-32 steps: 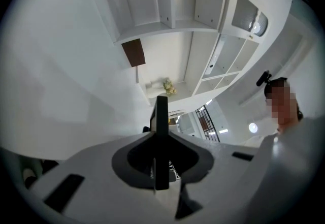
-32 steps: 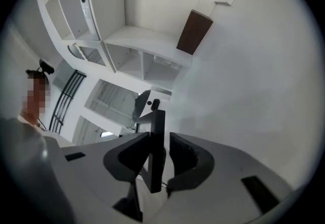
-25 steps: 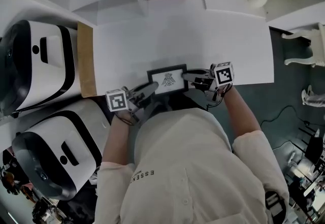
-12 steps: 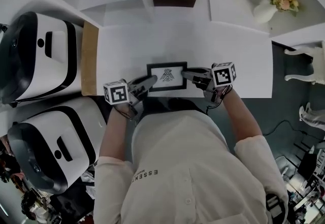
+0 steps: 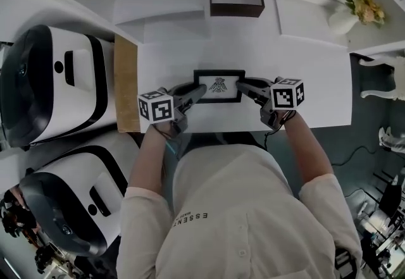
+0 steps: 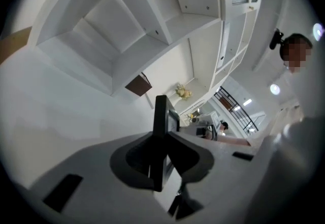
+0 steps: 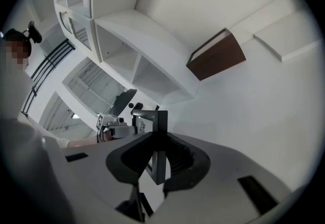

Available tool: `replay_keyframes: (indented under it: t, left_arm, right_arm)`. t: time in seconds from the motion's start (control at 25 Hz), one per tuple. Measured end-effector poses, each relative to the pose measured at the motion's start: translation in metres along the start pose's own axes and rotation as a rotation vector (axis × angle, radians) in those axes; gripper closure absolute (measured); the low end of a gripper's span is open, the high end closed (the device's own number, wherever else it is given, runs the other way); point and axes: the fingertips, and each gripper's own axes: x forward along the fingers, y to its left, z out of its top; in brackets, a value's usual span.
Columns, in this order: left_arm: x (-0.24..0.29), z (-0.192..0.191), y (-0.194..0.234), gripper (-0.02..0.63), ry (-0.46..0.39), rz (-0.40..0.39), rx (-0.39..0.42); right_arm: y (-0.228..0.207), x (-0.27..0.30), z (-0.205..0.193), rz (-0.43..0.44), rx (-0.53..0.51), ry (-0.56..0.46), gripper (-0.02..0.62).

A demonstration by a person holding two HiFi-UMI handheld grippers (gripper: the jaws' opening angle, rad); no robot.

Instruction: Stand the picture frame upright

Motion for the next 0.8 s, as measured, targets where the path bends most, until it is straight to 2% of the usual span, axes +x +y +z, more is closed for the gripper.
replay_keyframes:
  t: [0.08, 0.28, 0.56, 0.8]
  left_arm:
    - [-0.004, 0.013, 0.008, 0.534, -0.005, 0.001, 0.064]
    - [-0.008, 0.049, 0.030, 0.532, -0.036, -0.001, 0.163]
    - [0.005, 0.070, 0.056, 0.529, 0.027, 0.009, 0.253]
    - [0.013, 0.099, 0.074, 0.525, 0.023, 0.015, 0.327]
  right_arm:
    - [-0.001, 0.011, 0.010, -0.045, -0.039, -0.012, 0.509]
    - [-0.008, 0.034, 0.043, -0.123, -0.117, -0.051, 0.508]
    - [-0.033, 0.052, 0.068, -0.224, -0.137, -0.046, 0.508]
    - [-0.041, 0.060, 0.093, -0.268, -0.185, -0.122, 0.508]
